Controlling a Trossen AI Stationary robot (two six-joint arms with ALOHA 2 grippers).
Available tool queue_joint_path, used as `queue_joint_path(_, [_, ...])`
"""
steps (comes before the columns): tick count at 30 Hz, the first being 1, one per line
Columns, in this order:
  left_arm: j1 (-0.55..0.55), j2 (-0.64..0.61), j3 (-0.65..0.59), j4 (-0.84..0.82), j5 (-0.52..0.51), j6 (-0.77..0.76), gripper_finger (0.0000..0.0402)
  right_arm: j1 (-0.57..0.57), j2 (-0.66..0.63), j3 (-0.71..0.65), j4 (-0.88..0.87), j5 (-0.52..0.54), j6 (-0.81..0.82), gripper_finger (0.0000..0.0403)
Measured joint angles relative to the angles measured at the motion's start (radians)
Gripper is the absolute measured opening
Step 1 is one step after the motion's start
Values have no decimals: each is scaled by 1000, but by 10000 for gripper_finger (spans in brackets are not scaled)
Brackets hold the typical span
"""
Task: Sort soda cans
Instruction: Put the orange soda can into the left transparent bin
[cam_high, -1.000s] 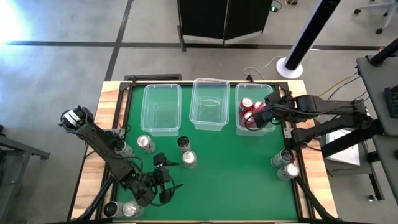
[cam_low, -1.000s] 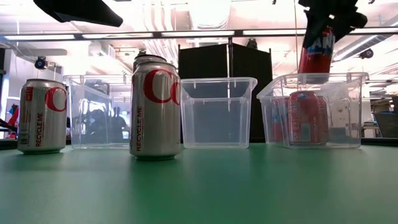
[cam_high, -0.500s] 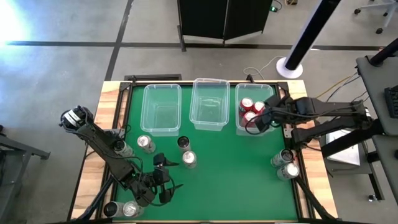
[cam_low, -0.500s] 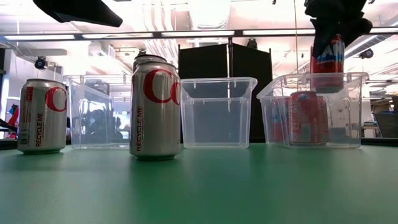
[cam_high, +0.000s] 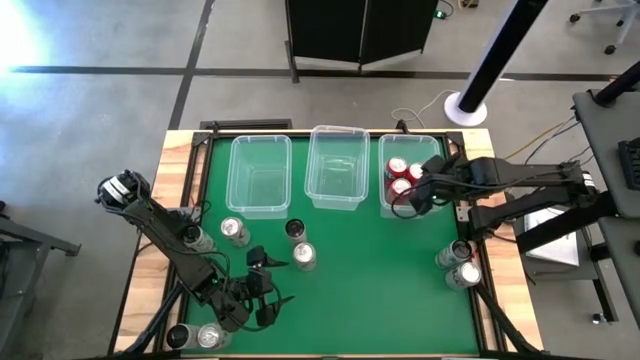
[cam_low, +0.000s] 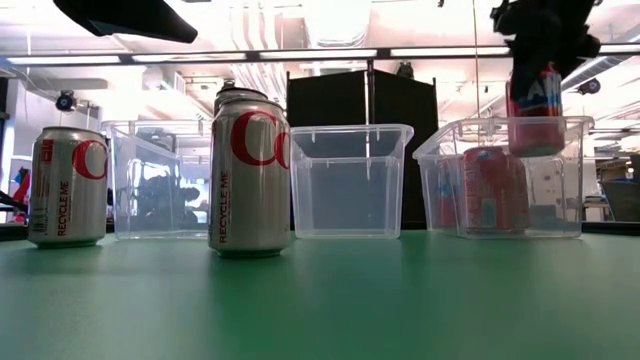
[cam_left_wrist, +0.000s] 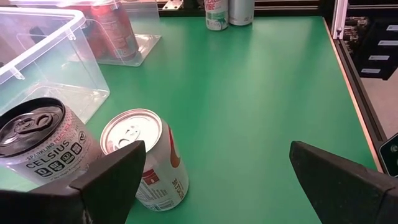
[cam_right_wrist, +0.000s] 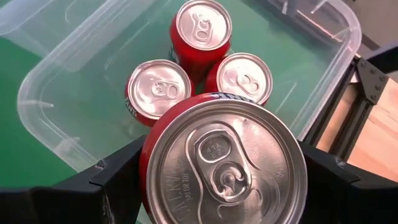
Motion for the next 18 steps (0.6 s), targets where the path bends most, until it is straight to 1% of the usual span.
queue_joint_path(6, [1,0,0,0,0,0,382,0,17,-60,20,-1,14,304])
queue_joint_path(11, [1,0,0,0,-1,0,382,-2,16,-139,115,-3,29,309])
queue_joint_path(18, [1,0,0,0,-2,0,382,-58,25,-215,191,-4,47,314])
